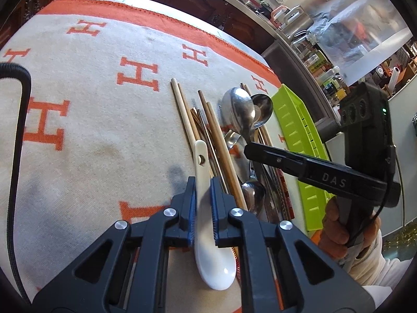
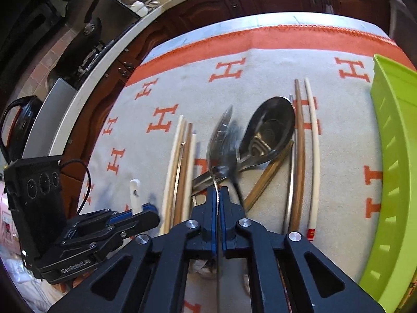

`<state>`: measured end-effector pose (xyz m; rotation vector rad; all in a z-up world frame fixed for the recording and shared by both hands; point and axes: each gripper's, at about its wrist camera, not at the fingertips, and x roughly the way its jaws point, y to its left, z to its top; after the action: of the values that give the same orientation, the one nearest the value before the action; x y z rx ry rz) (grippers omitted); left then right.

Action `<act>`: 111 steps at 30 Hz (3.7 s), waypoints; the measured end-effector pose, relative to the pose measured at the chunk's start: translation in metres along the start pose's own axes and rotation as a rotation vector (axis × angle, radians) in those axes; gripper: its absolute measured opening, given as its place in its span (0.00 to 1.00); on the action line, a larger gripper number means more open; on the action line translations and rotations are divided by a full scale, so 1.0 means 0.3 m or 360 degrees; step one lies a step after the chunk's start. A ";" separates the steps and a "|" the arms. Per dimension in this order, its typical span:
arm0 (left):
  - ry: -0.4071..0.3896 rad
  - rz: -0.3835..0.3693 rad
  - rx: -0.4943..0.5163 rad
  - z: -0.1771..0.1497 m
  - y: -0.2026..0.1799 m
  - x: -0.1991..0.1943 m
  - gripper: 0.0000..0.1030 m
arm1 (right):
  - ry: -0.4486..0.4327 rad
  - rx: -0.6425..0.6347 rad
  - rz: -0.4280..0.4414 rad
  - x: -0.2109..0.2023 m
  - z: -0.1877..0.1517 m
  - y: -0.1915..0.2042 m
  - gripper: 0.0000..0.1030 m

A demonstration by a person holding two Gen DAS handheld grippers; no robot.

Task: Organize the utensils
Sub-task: 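Grasp the white ceramic spoon with the left tool while the right tool grasps the metal spoon, then carry both spoons into the lime-green tray and open both tools, then withdraw both open tools from the tray back toward the utensil pile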

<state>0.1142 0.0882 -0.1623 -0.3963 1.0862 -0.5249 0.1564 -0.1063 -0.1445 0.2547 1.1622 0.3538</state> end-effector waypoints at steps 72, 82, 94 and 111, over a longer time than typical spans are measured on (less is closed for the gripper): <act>0.0266 0.0046 0.0508 -0.004 -0.840 0.364 0.12 | -0.0287 0.0198 -0.0264 -0.478 -0.122 -0.602 0.13; 0.0168 0.0064 0.0463 -0.007 -0.792 0.211 0.40 | -0.0412 0.0165 -0.0208 -0.600 -0.169 -0.516 0.29; 0.0032 0.0303 0.0474 -0.064 -0.674 -0.002 0.40 | -0.0368 0.0079 -0.0133 -0.636 -0.258 -0.393 0.34; -0.0079 0.0469 0.0300 -0.122 -0.423 -0.200 0.40 | -0.0179 0.0025 -0.0202 -0.451 -0.320 -0.278 0.36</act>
<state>0.0330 0.0185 -0.0647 -0.0806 1.0160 -0.3498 0.0316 -0.2355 -0.0975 0.2105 1.0646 0.2162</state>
